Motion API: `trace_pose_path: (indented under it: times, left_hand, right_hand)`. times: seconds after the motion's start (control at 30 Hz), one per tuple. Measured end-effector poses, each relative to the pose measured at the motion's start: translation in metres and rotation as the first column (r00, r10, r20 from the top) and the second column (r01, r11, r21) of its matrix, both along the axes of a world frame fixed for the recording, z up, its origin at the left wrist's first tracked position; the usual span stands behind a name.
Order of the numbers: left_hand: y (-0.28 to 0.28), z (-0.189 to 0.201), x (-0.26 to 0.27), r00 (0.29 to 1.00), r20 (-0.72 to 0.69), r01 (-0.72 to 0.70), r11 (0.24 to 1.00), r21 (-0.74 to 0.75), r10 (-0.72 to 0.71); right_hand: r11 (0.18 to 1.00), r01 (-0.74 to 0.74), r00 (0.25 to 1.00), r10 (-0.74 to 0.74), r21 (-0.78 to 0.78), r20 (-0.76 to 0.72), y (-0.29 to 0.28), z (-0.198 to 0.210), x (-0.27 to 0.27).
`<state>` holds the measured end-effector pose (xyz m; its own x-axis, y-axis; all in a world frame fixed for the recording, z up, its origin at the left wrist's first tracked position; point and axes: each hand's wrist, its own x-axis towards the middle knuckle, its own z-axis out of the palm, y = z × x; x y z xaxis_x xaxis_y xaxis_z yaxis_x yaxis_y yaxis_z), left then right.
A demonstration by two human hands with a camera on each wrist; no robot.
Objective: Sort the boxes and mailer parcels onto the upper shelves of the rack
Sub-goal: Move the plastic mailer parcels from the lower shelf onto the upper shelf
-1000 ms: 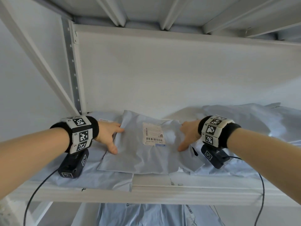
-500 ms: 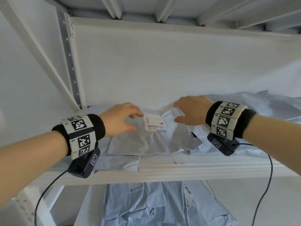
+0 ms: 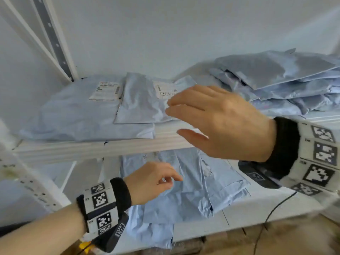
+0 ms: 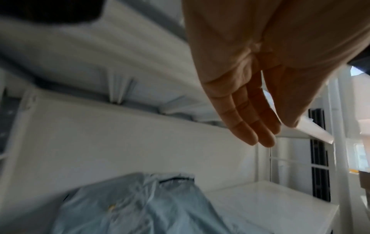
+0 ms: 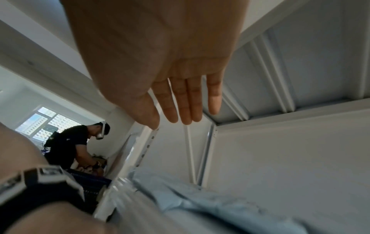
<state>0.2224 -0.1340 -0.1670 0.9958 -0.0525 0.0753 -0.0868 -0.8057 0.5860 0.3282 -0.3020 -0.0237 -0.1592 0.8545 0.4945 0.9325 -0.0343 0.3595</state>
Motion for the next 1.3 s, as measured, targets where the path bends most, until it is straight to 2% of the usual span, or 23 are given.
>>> trace_pose_path:
  times: [0.1,0.17,0.3,0.4,0.57,0.7,0.8,0.87,0.97,1.07,1.13,1.2,1.3]
  left_hand:
    - [0.007,-0.049,0.000,0.997,-0.050,-0.052,0.999,-0.013,0.051]
    - [0.015,-0.080,-0.003,0.988,-0.081,-0.135,0.990,-0.050,0.131]
    - [0.039,-0.131,-0.007,0.931,-0.162,-0.341,0.938,-0.064,0.328]
    - [0.060,-0.158,-0.005,0.854,-0.216,-0.498,0.864,-0.073,0.474]
    - [0.084,-0.187,0.004,0.701,-0.250,-0.691,0.723,-0.002,0.668]
    - [0.091,-0.202,0.010,0.569,-0.291,-0.800,0.599,0.021,0.769]
    - [0.094,-0.206,0.012,0.488,-0.315,-0.865,0.500,-0.049,0.814]
    - [0.096,-0.209,0.014,0.466,-0.360,-0.880,0.464,-0.098,0.808]
    - [0.100,-0.213,0.015,0.454,-0.413,-0.889,0.432,-0.151,0.789]
    - [0.104,-0.216,0.015,0.440,-0.438,-0.898,0.383,-0.216,0.784]
    - [0.107,-0.217,0.015,0.410,-0.446,-0.912,0.342,-0.229,0.795]
    - [0.110,-0.218,0.013,0.379,-0.454,-0.923,0.294,-0.247,0.807]
    - [0.111,-0.218,0.010,0.325,-0.497,-0.928,0.169,-0.333,0.805]
  right_hand:
    - [0.998,-0.068,0.995,0.068,0.007,-0.066,-0.012,-0.049,-0.009]
    - [0.996,-0.084,0.987,0.083,-0.006,-0.137,-0.015,-0.089,-0.009]
    - [0.995,-0.017,0.946,-0.016,-0.098,-0.324,-0.013,-0.177,0.010]
    - [0.977,0.059,0.853,-0.155,-0.203,-0.498,-0.006,-0.237,0.035]
    - [0.928,0.158,0.698,-0.347,-0.338,-0.627,0.020,-0.301,0.079]
    - [0.907,0.228,0.503,-0.421,-0.354,-0.755,0.048,-0.330,0.110]
    - [0.872,0.293,0.333,-0.478,-0.393,-0.812,0.072,-0.340,0.126]
    - [0.839,0.324,0.212,-0.514,-0.436,-0.831,0.087,-0.344,0.134]
    - [0.807,0.360,0.093,-0.531,-0.468,-0.843,0.107,-0.346,0.143]
    - [0.772,0.337,-0.094,-0.542,-0.539,-0.835,0.120,-0.347,0.150]
    - [0.751,0.315,-0.182,-0.552,-0.580,-0.814,0.126,-0.346,0.151]
    - [0.774,0.290,-0.265,-0.501,-0.563,-0.824,0.127,-0.344,0.150]
    - [0.848,0.263,-0.392,-0.341,-0.459,-0.855,0.113,-0.336,0.142]
